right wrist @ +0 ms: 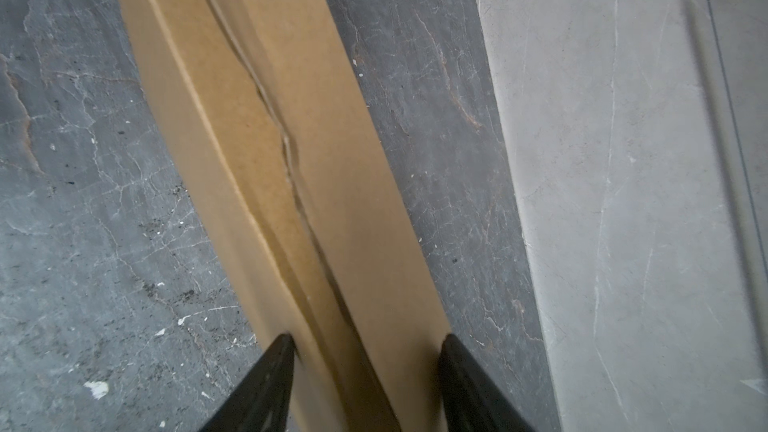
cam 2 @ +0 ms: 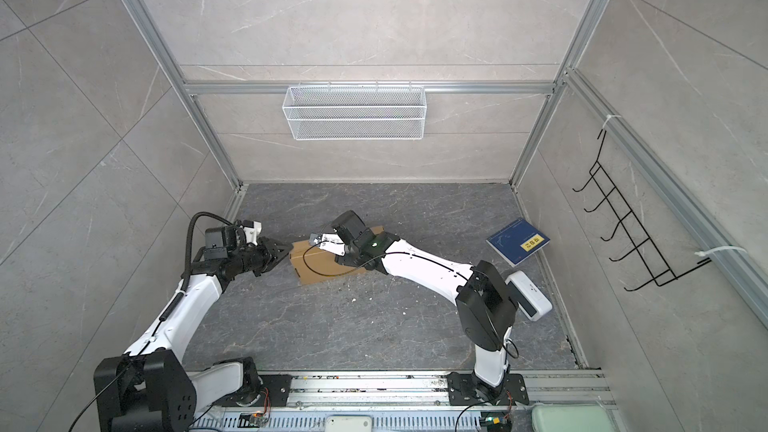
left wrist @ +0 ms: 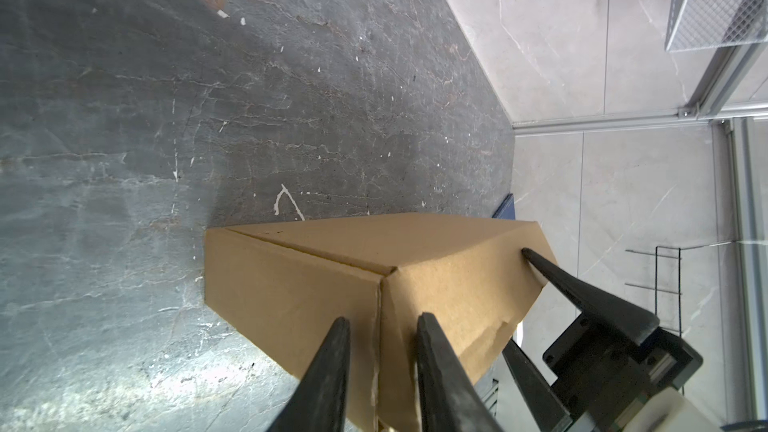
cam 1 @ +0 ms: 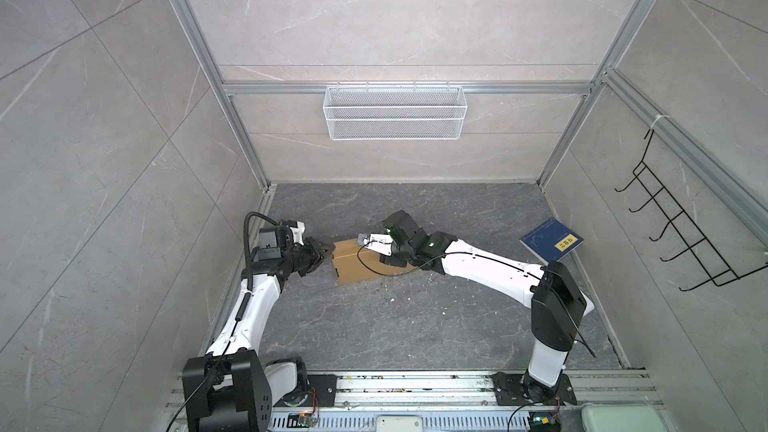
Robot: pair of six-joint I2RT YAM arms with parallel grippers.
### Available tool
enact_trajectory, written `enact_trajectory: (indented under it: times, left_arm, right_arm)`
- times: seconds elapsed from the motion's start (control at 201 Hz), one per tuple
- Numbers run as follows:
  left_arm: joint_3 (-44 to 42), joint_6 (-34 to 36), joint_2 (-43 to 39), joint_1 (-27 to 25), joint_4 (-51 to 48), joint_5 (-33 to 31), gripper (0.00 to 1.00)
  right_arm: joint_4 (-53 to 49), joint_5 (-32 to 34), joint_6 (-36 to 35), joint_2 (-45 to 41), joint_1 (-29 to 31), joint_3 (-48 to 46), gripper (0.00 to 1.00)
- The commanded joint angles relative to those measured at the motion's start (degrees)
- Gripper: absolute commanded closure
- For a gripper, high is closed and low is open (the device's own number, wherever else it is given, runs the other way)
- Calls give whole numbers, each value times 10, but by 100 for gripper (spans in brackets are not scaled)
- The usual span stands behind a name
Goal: Fold the paper box
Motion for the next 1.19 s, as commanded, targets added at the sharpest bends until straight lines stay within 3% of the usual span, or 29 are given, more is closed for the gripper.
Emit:
enact_trajectory:
  times: [0.0, 0.164, 0.463, 0.931, 1.19]
  left_arm:
    - [21, -2, -8, -3, -41, 0, 63]
    - [26, -6, -6, -3, -34, 3, 62]
    - [-17, 41, -11, 2, -66, -18, 81]
    - [0, 79, 10, 8, -97, -16, 88]
    - [49, 135, 19, 19, -172, -27, 89]
  right_arm:
    - [-28, 1, 16, 9, 2, -16, 43]
    - [-30, 0, 17, 12, 2, -14, 42]
    - [-33, 3, 16, 13, 2, -12, 43]
    - [-32, 3, 18, 12, 2, -13, 43]
    - [-30, 3, 16, 12, 2, -16, 43]
